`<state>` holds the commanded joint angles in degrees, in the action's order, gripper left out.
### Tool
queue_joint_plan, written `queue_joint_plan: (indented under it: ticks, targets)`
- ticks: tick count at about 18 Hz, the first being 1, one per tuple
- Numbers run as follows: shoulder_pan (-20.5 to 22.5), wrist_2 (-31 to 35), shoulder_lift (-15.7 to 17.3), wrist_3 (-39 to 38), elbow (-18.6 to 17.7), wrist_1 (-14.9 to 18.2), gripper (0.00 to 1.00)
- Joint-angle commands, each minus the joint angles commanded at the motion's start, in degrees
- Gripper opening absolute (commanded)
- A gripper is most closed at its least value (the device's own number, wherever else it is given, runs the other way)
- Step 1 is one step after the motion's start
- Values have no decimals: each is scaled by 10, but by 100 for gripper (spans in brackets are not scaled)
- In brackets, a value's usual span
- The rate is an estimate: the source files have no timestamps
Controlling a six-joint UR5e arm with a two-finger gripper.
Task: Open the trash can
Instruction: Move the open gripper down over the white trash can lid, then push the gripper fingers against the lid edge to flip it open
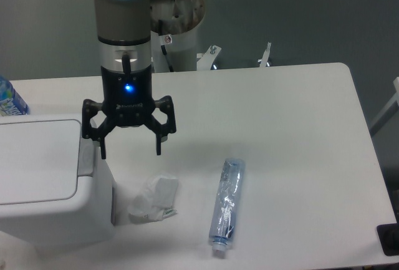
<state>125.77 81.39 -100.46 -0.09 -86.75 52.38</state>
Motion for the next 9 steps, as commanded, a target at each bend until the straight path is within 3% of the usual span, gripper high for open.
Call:
queue_joint_plan:
  ticks: [9]
  targets:
    - [-8,1,-1,0,-4,0,100]
